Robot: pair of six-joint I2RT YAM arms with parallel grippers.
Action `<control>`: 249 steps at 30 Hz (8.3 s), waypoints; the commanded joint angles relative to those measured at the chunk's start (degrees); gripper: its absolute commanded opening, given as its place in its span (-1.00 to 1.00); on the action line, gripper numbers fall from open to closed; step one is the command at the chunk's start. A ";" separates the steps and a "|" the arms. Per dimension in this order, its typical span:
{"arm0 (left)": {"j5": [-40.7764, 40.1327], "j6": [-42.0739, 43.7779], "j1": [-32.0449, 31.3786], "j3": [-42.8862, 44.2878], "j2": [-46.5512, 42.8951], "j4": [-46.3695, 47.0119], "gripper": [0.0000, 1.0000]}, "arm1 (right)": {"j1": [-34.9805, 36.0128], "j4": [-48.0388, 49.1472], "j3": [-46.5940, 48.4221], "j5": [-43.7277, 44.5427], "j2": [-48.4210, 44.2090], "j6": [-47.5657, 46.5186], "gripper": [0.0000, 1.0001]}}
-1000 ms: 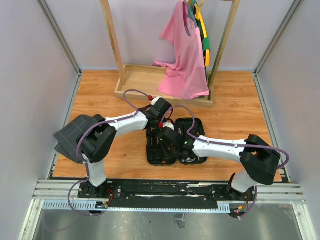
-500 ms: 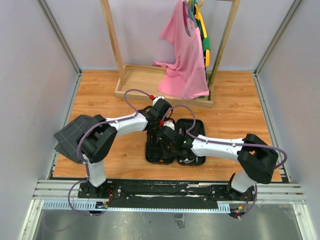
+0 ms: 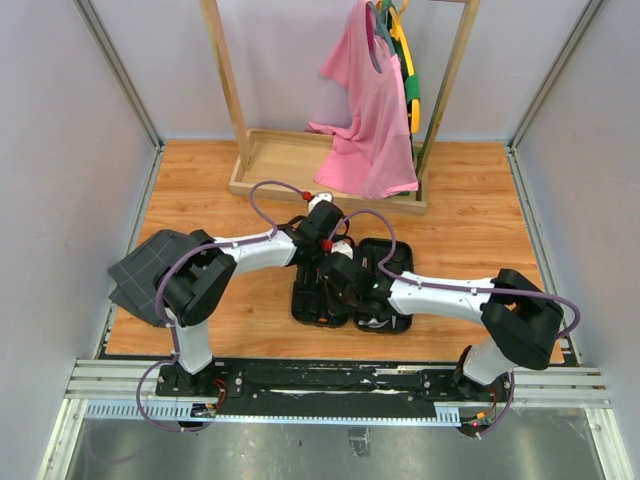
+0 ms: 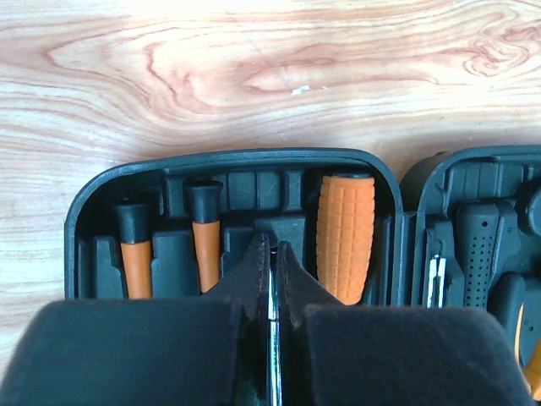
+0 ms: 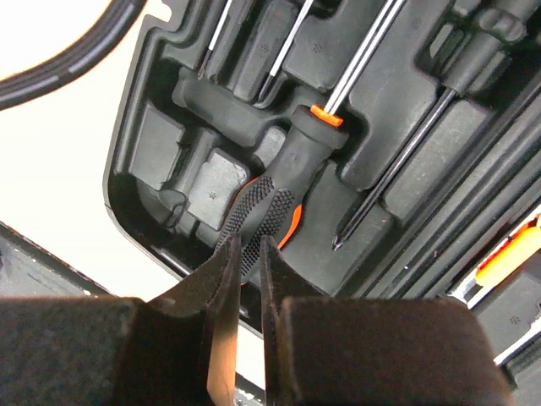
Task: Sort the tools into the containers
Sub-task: Adjust the screwdriver in the storage box, then close the storage box at the center of the board.
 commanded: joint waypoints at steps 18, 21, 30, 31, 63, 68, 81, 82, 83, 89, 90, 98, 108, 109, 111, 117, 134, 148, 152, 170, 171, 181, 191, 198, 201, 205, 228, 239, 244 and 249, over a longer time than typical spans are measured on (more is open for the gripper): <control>4.69 -0.85 -7.12 2.71 -7.68 -7.64 -0.74 | -1.36 -1.92 -1.14 -1.78 -9.97 -11.52 -0.68; 5.00 -1.41 -7.04 2.63 -10.64 -5.05 -0.63 | -1.45 -0.80 -1.38 -0.59 -13.09 -12.22 -0.60; -0.01 -3.03 -7.03 -0.30 -19.02 -5.01 -0.43 | -3.59 -2.43 -7.51 10.38 -25.58 -8.72 -0.35; -0.50 -3.59 -7.03 -1.06 -19.79 -5.77 -0.42 | -4.65 -2.42 -8.50 11.02 -26.41 -7.78 -0.34; -2.13 -14.44 -18.59 -4.64 -14.63 -23.57 -0.33 | -23.97 -1.97 -17.71 1.82 -34.51 -5.77 -0.13; -3.34 -14.25 -18.56 -4.25 -13.13 -23.98 -0.34 | -24.09 -1.85 -17.56 1.81 -34.01 -5.89 -0.13; -2.08 -13.78 -18.61 -7.29 -11.67 -21.17 -0.41 | -24.48 -1.09 -13.01 -0.90 -27.08 -6.48 -0.06; -1.99 -13.70 -18.63 -8.11 -11.79 -21.17 -0.44 | -24.52 -1.09 -12.29 -1.12 -26.43 -6.45 -0.05; -1.83 -13.59 -18.63 -8.95 -11.99 -21.15 -0.47 | -24.56 -1.21 -11.68 -1.28 -25.75 -6.48 -0.04; -1.10 -12.04 -18.61 -14.43 -13.79 -21.21 -0.55 | -24.56 -2.67 -7.01 -2.12 -20.80 -6.27 -0.03; -1.01 -11.73 -18.61 -15.02 -14.11 -21.16 -0.55 | -24.56 -2.94 -6.20 -2.24 -19.89 -6.08 -0.03; -0.66 -10.49 -18.63 -16.45 -14.76 -21.24 -0.55 | -24.49 -2.48 1.00 -5.32 -9.94 -3.24 -0.09; -0.29 -11.40 -18.58 -16.35 -14.76 -21.04 -0.55 | -23.83 0.55 9.38 -11.92 3.80 -2.99 -0.37; -0.25 -11.49 -18.58 -16.55 -14.85 -20.98 -0.55 | -23.66 0.73 9.80 -12.39 4.66 -3.03 -0.39; -0.08 -11.72 -18.59 -16.89 -15.00 -20.51 -0.56 | -23.36 0.88 10.52 -12.66 5.92 -3.10 -0.42; 0.32 -12.27 -18.57 -17.48 -15.33 -19.99 -0.56 | -23.33 2.25 11.43 -13.44 7.89 -3.12 -0.53; 0.67 -12.12 -18.63 -18.80 -15.96 -18.69 -0.57 | -23.26 2.82 14.22 -13.78 12.75 -3.06 -0.73; 1.29 -11.89 -18.63 -19.86 -16.16 -17.75 -0.58 | -22.00 -4.79 18.44 -8.88 17.32 -6.45 -0.98; 1.28 -11.78 -18.57 -19.87 -15.83 -17.64 -0.59 | -21.01 -8.17 19.77 -7.09 20.34 -8.09 -0.99; 2.25 -10.52 -18.57 -19.17 -14.21 -17.50 -0.66 | -17.03 -19.99 23.34 -0.19 33.32 -11.49 -0.99; 2.27 -10.50 -18.62 -19.16 -14.16 -17.46 -0.67 | -16.71 -19.99 23.25 -0.34 34.07 -11.39 -0.99; 3.66 -11.01 -18.59 -20.44 -14.16 -16.23 -0.71 | -13.99 -16.13 17.78 -2.44 40.66 -8.46 -0.99; 3.54 -10.88 -18.63 -21.24 -14.73 -16.16 -0.73 | -12.69 -11.73 12.38 -3.80 44.01 -6.31 -0.99; 0.43 -12.16 -18.55 -21.44 -16.69 -18.59 -0.73 | -14.27 -15.50 13.15 -1.16 28.21 -9.07 -0.99; -0.79 -12.69 -18.54 -21.18 -19.01 -18.74 -0.72 | -15.24 -16.76 15.41 -1.94 21.34 -10.13 -0.95; -2.97 -12.11 -18.42 -19.13 -22.58 -17.91 -0.67 | -15.90 -15.95 18.56 -4.31 14.08 -11.30 -0.77; -1.70 -4.50 -5.54 -25.31 -44.05 3.35 -0.18 | -22.52 -7.91 -7.93 16.48 -32.74 -23.41 0.27; 11.74 -7.81 5.29 -42.88 -45.75 21.12 -0.12 | -24.21 -8.62 -21.14 17.05 -47.45 -22.16 0.41; 14.63 -9.16 6.85 -47.09 -44.82 26.79 -0.10 | -25.94 -8.72 -23.35 15.08 -48.92 -20.90 0.40; 17.65 -8.55 8.67 -48.36 -42.19 31.18 -0.10 | -30.30 -7.89 -24.41 8.89 -49.14 -20.43 0.40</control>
